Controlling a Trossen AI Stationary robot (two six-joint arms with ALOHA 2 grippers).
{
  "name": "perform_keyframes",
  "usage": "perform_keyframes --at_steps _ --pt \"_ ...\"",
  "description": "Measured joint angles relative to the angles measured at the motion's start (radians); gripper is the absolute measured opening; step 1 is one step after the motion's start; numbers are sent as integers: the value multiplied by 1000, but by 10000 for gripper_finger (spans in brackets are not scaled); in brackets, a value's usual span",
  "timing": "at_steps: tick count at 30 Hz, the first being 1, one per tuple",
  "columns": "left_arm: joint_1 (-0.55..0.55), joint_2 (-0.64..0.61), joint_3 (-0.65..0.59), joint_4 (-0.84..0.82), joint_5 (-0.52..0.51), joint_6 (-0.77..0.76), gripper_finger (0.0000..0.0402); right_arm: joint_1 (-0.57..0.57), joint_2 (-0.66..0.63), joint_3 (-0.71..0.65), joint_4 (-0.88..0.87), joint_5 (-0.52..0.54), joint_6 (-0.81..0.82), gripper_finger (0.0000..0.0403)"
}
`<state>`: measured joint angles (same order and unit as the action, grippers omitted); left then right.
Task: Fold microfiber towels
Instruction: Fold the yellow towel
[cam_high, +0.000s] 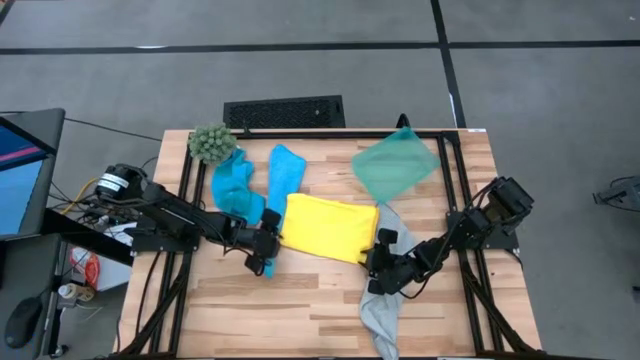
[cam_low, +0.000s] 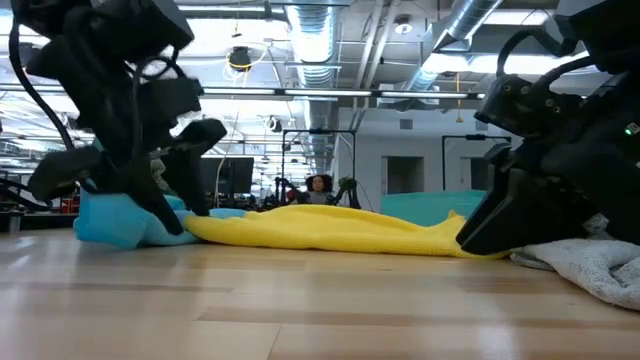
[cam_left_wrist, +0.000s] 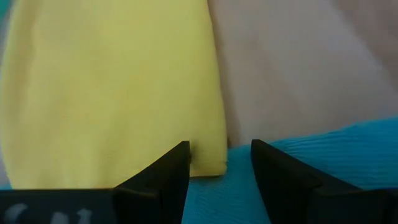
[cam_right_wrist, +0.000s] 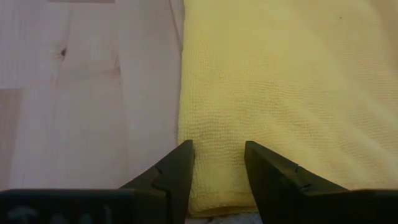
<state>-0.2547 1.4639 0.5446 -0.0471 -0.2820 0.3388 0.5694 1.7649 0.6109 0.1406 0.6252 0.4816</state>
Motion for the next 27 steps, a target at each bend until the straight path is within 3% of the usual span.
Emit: perform_keyframes --at_steps 11,16,27 --pt "-3 149 60 67 -139 8 155 0 1 -2 11 3 0 166" --pt "-14 150 95 -2 -152 -7 115 0 2 -2 6 1 8 144" --pt "-16 140 144 -127 -149 -62 11 2 -16 -3 -10 -1 -1 57"
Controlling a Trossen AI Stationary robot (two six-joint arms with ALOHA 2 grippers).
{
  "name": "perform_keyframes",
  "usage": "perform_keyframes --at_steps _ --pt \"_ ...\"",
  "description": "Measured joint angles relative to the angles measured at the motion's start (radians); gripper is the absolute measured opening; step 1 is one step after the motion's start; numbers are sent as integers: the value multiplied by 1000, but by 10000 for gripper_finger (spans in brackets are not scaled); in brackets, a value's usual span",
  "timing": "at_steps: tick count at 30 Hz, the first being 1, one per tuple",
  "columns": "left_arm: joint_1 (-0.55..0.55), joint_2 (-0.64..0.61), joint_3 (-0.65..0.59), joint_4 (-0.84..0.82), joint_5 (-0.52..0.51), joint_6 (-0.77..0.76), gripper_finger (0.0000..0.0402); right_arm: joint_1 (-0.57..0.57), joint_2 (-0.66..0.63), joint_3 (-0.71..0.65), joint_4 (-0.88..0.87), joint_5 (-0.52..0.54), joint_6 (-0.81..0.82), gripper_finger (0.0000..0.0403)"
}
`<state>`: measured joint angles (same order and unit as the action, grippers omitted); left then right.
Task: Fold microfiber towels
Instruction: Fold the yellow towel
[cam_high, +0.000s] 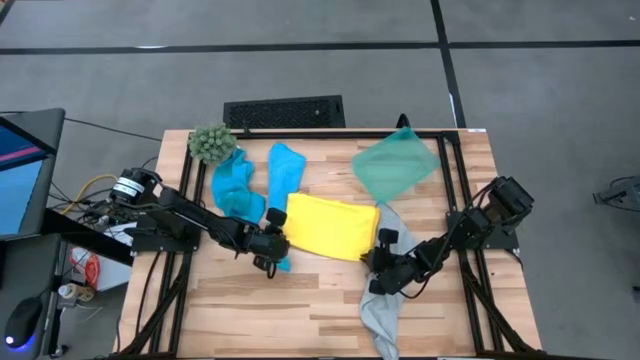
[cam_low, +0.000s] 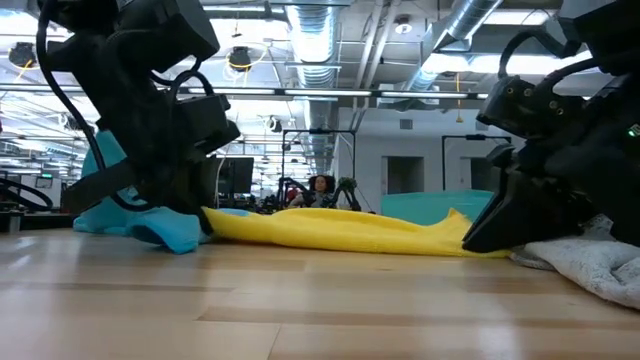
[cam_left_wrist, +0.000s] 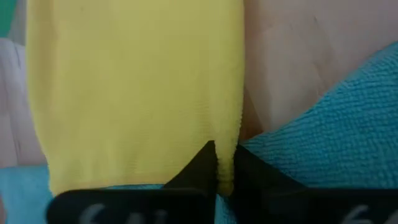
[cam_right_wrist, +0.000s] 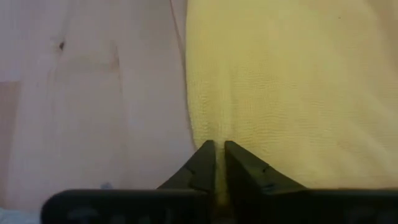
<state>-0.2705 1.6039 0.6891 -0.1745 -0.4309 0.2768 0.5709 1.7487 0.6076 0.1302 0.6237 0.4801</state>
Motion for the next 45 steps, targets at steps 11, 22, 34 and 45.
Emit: perform_keyframes --at_steps 11,22,34,45 --pt "0 0 2 5 6 -11 12 5 -138 -2 -59 -6 -16 78" --pt "0 0 2 5 6 -29 8 46 -104 0 -24 -1 -18 194" --pt "1 -1 2 6 6 -36 8 60 8 1 12 39 -15 205" --pt "2 -1 2 6 5 -37 9 64 19 5 -4 44 50 120"
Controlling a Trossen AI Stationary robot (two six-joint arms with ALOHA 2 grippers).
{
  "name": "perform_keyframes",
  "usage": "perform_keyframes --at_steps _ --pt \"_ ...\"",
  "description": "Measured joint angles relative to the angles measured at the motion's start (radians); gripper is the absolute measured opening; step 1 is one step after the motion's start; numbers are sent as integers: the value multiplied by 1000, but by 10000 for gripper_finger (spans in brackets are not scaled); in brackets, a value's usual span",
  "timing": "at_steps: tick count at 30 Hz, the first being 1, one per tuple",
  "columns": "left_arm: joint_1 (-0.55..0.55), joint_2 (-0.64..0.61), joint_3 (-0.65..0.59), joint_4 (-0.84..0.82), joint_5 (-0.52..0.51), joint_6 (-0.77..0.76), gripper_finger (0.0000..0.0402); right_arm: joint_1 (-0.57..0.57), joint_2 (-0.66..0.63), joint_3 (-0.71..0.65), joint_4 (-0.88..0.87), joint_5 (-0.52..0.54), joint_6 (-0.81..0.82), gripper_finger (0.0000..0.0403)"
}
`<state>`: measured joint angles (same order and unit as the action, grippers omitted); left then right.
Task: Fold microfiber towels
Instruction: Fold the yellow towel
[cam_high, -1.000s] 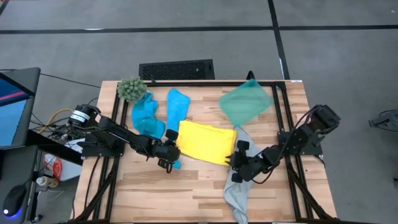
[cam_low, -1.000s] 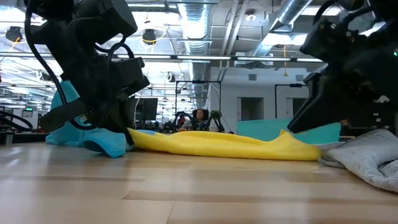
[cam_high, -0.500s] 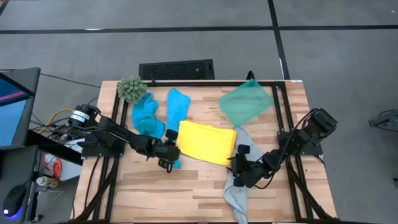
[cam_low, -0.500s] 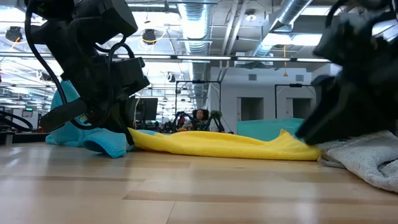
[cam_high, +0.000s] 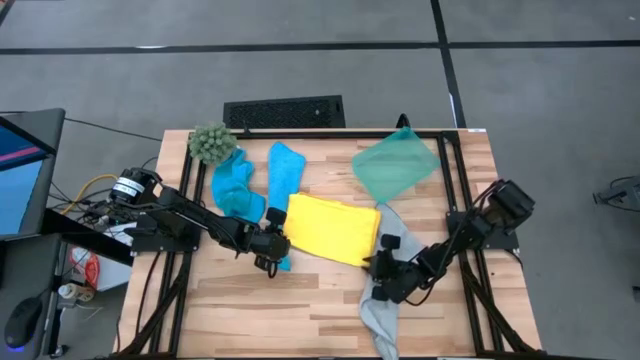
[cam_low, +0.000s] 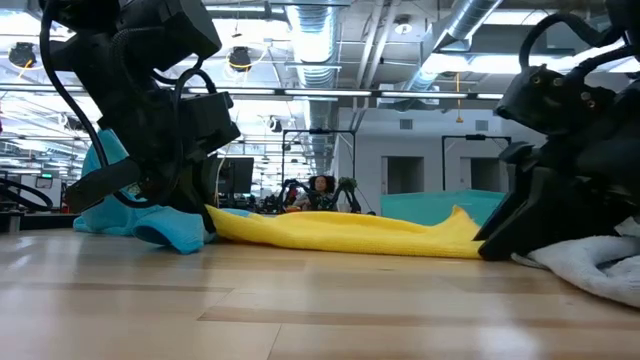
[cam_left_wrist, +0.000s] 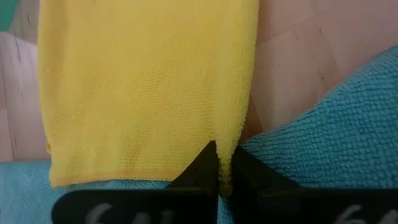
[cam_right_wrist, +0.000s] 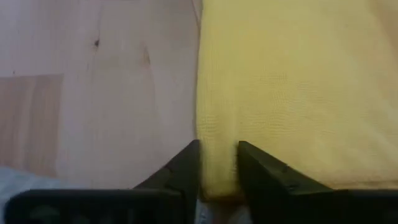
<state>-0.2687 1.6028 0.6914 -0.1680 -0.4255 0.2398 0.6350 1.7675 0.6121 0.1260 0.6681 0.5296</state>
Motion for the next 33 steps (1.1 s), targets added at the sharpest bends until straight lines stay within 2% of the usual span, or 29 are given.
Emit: perform_keyframes --at_steps 6,8,15,22,26,33 --pt "0 0 6 -3 -9 -11 9 -4 -54 -6 -52 0 -8 29" --pt "0 0 18 -10 -10 -16 9 -3 -83 -5 -68 2 -8 11" --pt "0 0 96 -67 -54 -15 9 -33 -197 -5 -145 18 -7 28" --pt "13 0 157 -131 -108 10 9 -121 -294 -4 -285 44 -7 9" --pt "43 0 163 -173 -107 9 9 -179 -331 -4 -335 44 -5 15" --pt "129 0 163 -155 -103 37 9 -268 -340 -4 -407 41 2 20"
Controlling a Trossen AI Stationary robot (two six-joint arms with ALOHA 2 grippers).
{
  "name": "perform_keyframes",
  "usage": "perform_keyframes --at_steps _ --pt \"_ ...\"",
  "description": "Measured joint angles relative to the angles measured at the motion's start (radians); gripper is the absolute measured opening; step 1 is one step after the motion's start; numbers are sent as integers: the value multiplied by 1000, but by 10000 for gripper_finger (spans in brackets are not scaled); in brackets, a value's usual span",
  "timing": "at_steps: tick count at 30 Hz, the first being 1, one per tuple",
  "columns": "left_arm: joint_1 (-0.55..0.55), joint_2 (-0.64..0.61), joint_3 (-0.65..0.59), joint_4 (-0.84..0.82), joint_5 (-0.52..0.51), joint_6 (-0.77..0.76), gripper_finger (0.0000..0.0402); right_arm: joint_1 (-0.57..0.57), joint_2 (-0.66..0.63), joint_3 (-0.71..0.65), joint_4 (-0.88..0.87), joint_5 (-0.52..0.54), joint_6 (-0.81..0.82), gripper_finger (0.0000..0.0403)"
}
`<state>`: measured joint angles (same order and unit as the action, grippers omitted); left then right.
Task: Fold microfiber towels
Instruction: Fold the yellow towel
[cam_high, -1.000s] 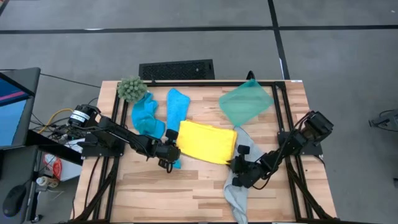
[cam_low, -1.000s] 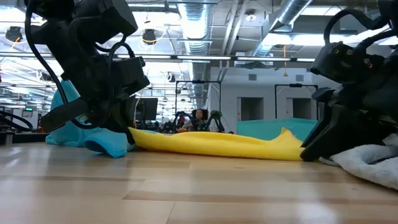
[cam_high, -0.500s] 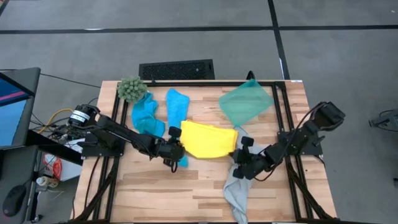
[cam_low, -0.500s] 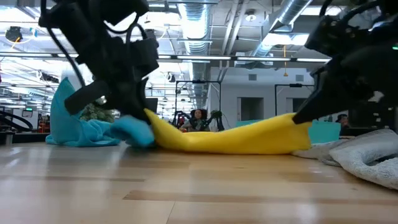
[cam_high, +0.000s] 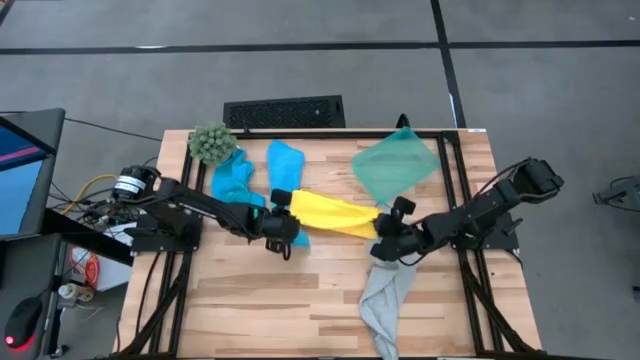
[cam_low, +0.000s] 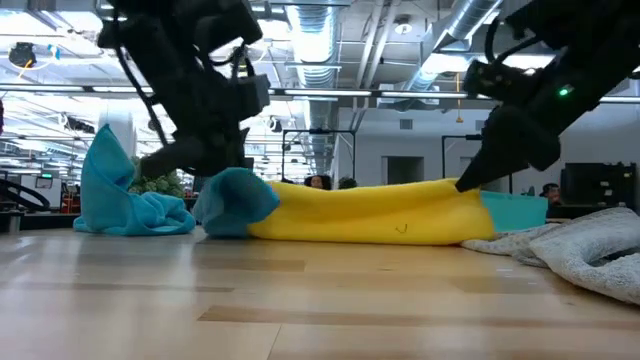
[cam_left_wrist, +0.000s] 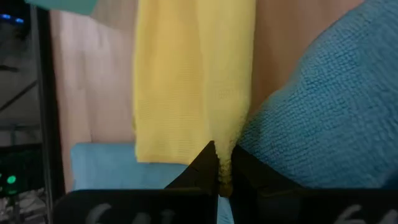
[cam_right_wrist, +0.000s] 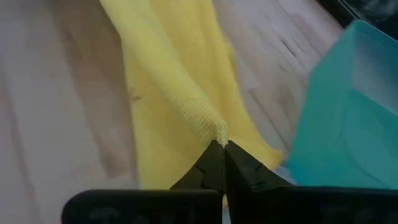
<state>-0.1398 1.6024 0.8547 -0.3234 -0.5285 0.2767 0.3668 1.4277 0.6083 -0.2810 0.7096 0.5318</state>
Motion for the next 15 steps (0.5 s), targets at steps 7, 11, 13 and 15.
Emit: perform_keyframes --at_steps 7,11,13,15 --pt "98 0 0 74 89 60 9 -50 0 0 -31 -1 8 19" --pt "160 0 0 101 160 60 9 -73 0 0 -65 -2 39 23" --pt "189 0 0 107 185 59 9 -86 0 0 -76 -2 45 22" --pt "214 0 0 117 195 55 9 -97 0 0 -82 -2 45 20"
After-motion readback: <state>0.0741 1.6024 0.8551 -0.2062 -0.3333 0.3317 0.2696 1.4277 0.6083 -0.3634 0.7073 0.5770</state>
